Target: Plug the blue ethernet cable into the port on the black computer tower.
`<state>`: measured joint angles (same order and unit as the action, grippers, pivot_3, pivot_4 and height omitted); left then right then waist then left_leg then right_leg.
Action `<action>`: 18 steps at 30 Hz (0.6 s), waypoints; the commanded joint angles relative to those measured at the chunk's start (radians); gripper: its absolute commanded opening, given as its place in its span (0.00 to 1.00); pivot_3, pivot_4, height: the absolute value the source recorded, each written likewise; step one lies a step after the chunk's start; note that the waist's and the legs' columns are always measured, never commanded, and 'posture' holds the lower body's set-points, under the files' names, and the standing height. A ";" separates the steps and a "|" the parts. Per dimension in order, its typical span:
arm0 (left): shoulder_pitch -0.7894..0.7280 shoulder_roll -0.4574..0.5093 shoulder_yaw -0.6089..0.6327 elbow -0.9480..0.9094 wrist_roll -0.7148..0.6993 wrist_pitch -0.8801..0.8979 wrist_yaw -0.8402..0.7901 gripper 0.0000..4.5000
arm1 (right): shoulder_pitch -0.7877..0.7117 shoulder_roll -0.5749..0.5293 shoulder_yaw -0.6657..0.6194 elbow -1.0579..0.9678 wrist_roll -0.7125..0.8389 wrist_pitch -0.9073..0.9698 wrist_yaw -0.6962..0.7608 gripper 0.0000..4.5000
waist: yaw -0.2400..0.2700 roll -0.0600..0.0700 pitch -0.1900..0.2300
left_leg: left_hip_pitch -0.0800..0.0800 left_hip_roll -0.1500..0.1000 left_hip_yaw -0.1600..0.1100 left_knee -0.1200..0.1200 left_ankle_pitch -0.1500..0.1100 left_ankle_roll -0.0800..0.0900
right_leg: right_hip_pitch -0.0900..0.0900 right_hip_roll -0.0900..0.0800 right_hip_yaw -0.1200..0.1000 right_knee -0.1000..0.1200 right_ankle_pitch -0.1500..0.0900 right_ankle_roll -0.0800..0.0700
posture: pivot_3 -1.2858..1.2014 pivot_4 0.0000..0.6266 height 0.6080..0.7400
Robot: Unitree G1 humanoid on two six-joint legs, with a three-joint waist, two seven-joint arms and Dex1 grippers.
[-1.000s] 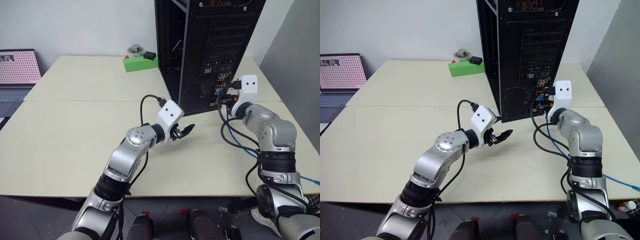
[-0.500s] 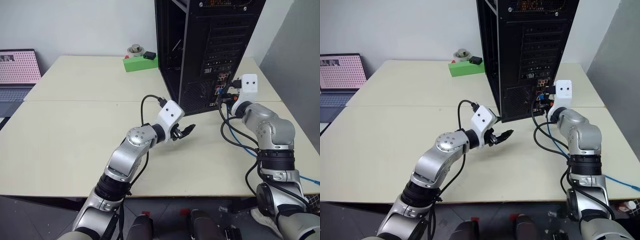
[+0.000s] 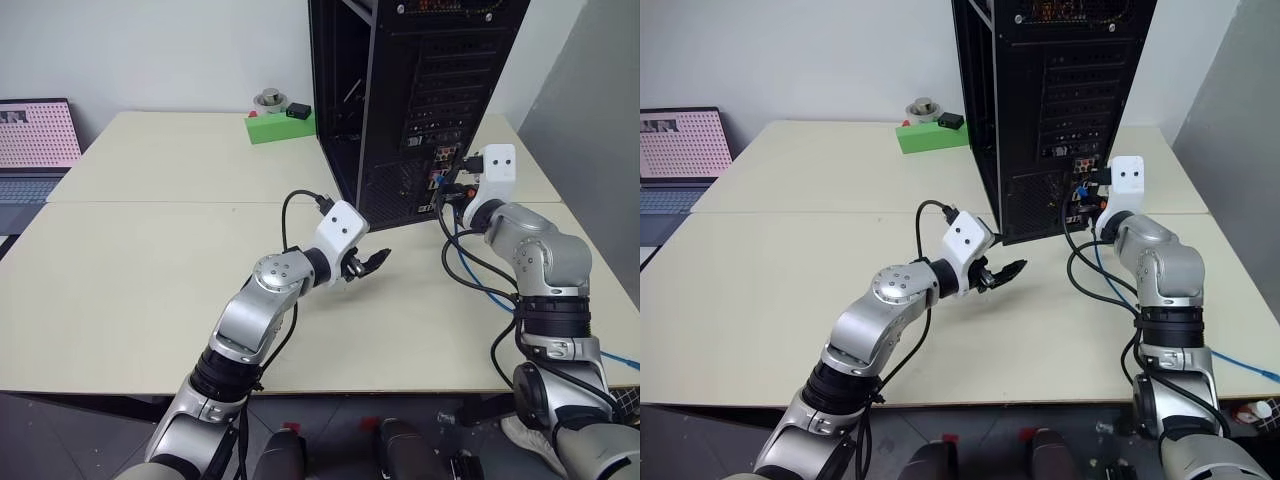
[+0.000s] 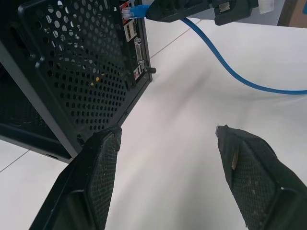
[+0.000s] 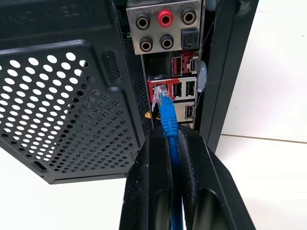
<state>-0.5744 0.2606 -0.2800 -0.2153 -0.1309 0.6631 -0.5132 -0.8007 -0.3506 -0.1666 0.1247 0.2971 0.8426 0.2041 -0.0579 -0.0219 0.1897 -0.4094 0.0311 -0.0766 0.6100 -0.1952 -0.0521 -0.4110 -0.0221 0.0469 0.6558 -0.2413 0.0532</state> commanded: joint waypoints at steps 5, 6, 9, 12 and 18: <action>-0.003 -0.007 -0.008 -0.013 0.008 -0.025 -0.002 0.75 | -0.057 -0.022 -0.019 -0.003 0.003 -0.016 0.014 0.00 | 0.000 0.000 0.000 | 0.000 0.000 0.000 0.000 0.000 0.000 | 0.000 0.000 0.000 0.000 0.000 0.000 | 0.52 0.24 1.00; -0.003 -0.007 -0.008 -0.013 0.008 -0.025 -0.002 0.75 | -0.057 -0.021 -0.017 0.001 0.001 -0.017 0.013 0.00 | 0.000 0.000 0.000 | 0.000 0.000 0.000 0.000 0.000 0.000 | 0.000 0.000 0.000 0.000 0.000 0.000 | 0.52 0.24 1.00; -0.002 -0.008 -0.007 -0.013 0.008 -0.025 -0.001 0.75 | -0.062 -0.006 -0.006 0.004 -0.007 -0.020 0.001 0.00 | 0.000 0.000 0.000 | 0.000 0.000 0.000 0.000 0.000 0.000 | 0.000 0.000 0.000 0.000 0.000 0.000 | 0.52 0.24 1.00; -0.002 -0.009 -0.007 -0.014 0.007 -0.024 -0.001 0.75 | -0.074 0.015 0.004 0.004 -0.011 -0.025 -0.010 0.00 | -0.001 0.000 0.000 | 0.000 0.000 0.000 0.000 0.000 0.000 | 0.000 0.000 0.000 0.000 0.000 0.000 | 0.52 0.24 1.00; -0.005 -0.011 -0.003 -0.012 0.006 -0.021 0.001 0.75 | -0.113 0.041 0.011 0.053 -0.027 -0.061 -0.018 0.00 | -0.008 0.000 0.000 | 0.000 0.000 0.000 0.000 0.000 0.000 | -0.001 0.000 0.000 0.000 0.000 0.000 | 0.52 0.24 1.00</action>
<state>-0.5736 0.2582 -0.2802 -0.2145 -0.1308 0.6630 -0.5131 -0.8562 -0.3164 -0.1613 0.1952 0.2675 0.8320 0.1804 -0.0654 -0.0217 0.1898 -0.4095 0.0311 -0.0765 0.6099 -0.1952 -0.0521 -0.4117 -0.0219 0.0471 0.6563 -0.2413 0.0532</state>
